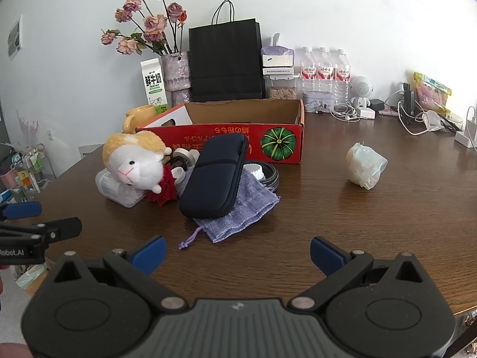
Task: Organize objects
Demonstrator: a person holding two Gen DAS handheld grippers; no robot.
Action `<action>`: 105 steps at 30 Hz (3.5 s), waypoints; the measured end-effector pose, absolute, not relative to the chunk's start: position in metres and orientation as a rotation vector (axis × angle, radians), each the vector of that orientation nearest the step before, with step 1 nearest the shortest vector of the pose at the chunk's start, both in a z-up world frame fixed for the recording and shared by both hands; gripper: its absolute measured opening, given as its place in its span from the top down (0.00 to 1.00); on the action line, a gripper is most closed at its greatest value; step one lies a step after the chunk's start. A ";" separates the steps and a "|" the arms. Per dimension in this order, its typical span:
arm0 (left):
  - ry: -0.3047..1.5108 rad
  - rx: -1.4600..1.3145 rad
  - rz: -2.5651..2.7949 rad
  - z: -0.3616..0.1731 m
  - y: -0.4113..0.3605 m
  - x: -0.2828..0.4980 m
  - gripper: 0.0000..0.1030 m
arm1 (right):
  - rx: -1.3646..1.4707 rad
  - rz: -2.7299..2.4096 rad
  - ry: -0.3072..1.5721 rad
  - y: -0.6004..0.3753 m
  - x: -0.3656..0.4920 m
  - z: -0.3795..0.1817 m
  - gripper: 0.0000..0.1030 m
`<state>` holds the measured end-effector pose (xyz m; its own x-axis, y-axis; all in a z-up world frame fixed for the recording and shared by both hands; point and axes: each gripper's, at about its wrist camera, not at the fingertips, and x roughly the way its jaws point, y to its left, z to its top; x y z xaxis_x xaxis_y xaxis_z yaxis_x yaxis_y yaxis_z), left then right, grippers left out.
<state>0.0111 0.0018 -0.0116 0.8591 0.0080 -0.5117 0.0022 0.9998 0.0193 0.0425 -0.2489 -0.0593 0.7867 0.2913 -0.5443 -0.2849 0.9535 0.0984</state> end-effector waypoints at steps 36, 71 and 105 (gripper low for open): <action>0.527 -0.073 0.305 -0.004 0.103 0.112 0.00 | -0.054 0.072 0.626 -0.305 0.162 -0.076 0.00; 0.673 -0.010 0.242 -0.046 0.127 0.248 0.72 | -0.056 0.014 0.639 -0.339 0.269 -0.097 0.52; 0.490 -0.011 0.105 0.015 0.067 0.079 0.72 | -0.106 0.278 0.501 -0.285 0.115 -0.052 0.56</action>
<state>0.0795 0.0674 0.0147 0.8771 0.0978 -0.4703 -0.1030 0.9946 0.0147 0.1153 -0.2847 -0.0516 0.8404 0.2370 -0.4874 -0.2886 0.9569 -0.0323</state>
